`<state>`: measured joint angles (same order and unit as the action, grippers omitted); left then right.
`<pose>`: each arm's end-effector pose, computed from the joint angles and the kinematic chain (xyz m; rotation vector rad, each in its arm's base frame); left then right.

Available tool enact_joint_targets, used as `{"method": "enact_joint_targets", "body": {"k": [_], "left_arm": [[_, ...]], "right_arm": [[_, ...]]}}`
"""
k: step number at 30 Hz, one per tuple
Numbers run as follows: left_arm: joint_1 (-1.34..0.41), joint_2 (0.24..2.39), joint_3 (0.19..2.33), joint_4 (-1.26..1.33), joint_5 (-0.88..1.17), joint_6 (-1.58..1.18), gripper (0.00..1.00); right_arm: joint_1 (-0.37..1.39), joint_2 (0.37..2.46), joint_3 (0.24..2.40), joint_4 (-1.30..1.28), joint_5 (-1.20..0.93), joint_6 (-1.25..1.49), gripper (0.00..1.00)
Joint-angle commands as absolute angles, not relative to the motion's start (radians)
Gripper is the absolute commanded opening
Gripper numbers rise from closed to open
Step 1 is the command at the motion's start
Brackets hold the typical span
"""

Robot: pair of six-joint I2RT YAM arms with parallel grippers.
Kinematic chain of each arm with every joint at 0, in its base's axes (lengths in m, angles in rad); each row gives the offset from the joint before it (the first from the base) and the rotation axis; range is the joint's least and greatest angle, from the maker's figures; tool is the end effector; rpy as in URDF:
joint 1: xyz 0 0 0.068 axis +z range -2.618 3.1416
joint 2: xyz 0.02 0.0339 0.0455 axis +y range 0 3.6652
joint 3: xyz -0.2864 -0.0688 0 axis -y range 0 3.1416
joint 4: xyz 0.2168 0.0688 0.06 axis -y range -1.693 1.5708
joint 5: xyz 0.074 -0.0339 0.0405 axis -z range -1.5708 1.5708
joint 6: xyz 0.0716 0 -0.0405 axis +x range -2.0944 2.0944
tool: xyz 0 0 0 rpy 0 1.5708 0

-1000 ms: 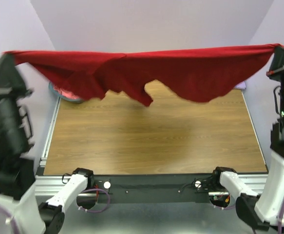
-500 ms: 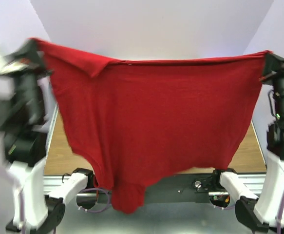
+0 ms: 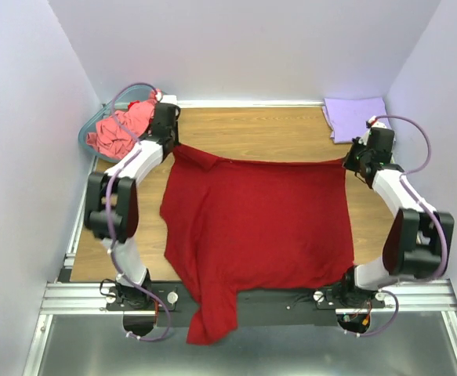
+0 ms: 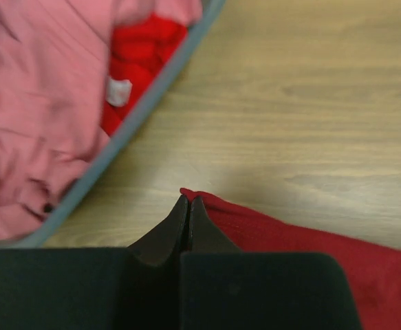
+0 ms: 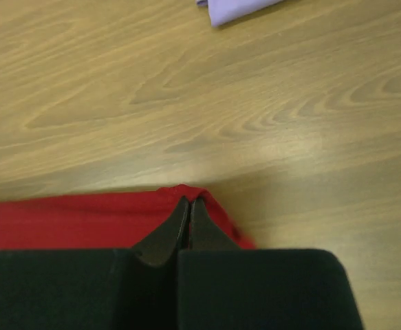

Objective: Fold and stack the t-shirts
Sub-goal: Flatten the tshirt out, then fold the tshirt

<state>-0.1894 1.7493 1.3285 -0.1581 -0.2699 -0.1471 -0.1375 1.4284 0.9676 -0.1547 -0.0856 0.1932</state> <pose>0.4092 -0.0590 0.2833 -0.1110 2.1247 0.0918 0.3167 -0.0376 0.2704 0.3120 2.1641 0.1251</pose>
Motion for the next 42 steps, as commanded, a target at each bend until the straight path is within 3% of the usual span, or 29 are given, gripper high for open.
{"method": "enact_joint_targets", "body": {"k": [1, 12, 21, 29, 42], "left_arm": [[-0.183, 1.857, 1.445, -0.078, -0.245, -0.182, 0.00], [-0.183, 2.114, 1.673, -0.130, -0.253, -0.146, 0.00], [-0.181, 2.062, 1.727, -0.213, -0.229, -0.205, 0.00], [-0.186, 1.944, 1.635, -0.330, -0.218, -0.307, 0.00], [-0.222, 1.631, 1.310, -0.411, -0.160, -0.406, 0.00]], "right_arm": [[-0.141, 1.562, 0.982, 0.121, -0.100, 0.192, 0.00], [-0.143, 1.865, 1.164, 0.153, -0.103, 0.140, 0.01], [-0.143, 1.901, 1.252, 0.138, -0.078, 0.173, 0.00], [-0.143, 1.827, 1.193, 0.092, -0.054, 0.281, 0.01], [-0.143, 1.686, 1.114, -0.094, 0.071, 0.311, 0.01]]}}
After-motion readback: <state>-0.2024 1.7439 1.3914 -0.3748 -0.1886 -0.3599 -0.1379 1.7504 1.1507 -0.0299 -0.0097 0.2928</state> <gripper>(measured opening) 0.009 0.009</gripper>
